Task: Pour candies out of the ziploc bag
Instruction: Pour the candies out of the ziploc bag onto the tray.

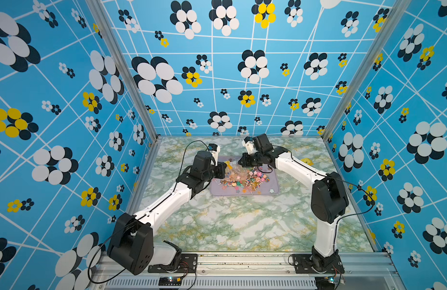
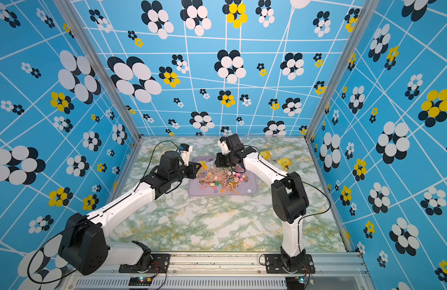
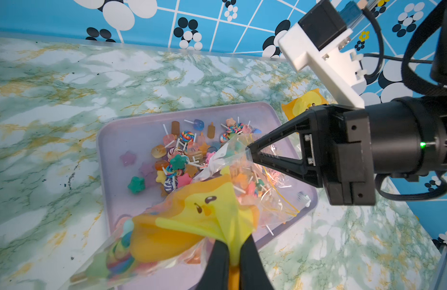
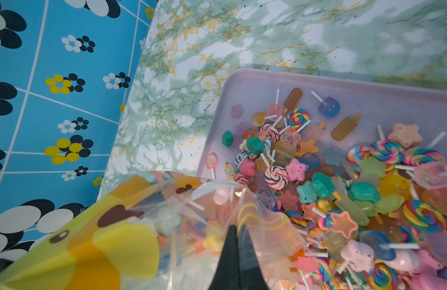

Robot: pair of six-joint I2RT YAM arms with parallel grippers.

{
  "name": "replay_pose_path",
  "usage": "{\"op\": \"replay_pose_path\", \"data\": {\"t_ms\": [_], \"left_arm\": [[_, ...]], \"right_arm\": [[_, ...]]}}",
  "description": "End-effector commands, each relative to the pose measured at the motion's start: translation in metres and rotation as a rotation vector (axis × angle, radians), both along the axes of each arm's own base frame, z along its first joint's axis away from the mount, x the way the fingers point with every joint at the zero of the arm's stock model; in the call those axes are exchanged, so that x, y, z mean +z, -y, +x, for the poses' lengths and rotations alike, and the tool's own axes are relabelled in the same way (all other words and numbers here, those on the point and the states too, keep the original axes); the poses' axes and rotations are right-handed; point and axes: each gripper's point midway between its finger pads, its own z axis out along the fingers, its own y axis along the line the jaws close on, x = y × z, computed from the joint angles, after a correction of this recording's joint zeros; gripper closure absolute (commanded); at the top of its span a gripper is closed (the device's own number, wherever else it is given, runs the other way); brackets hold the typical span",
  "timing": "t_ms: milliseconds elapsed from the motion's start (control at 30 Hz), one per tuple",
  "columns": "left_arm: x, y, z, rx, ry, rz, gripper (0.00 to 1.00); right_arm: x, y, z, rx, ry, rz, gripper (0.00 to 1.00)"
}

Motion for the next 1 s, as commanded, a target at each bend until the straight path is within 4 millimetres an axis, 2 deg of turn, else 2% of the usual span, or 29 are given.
{"op": "replay_pose_path", "data": {"t_ms": [0,467,967], "left_arm": [[0.037,0.004,0.014,-0.003,0.116,-0.008,0.99],[0.048,0.008,0.027,-0.012,0.14,0.022,0.99],[0.061,0.013,0.034,-0.028,0.166,0.065,0.99]], "right_arm": [[0.012,-0.005,0.01,0.002,0.021,0.037,1.0],[0.014,-0.002,0.024,-0.013,0.021,0.052,1.0],[-0.012,0.007,0.022,-0.03,-0.024,0.05,1.0]]}}
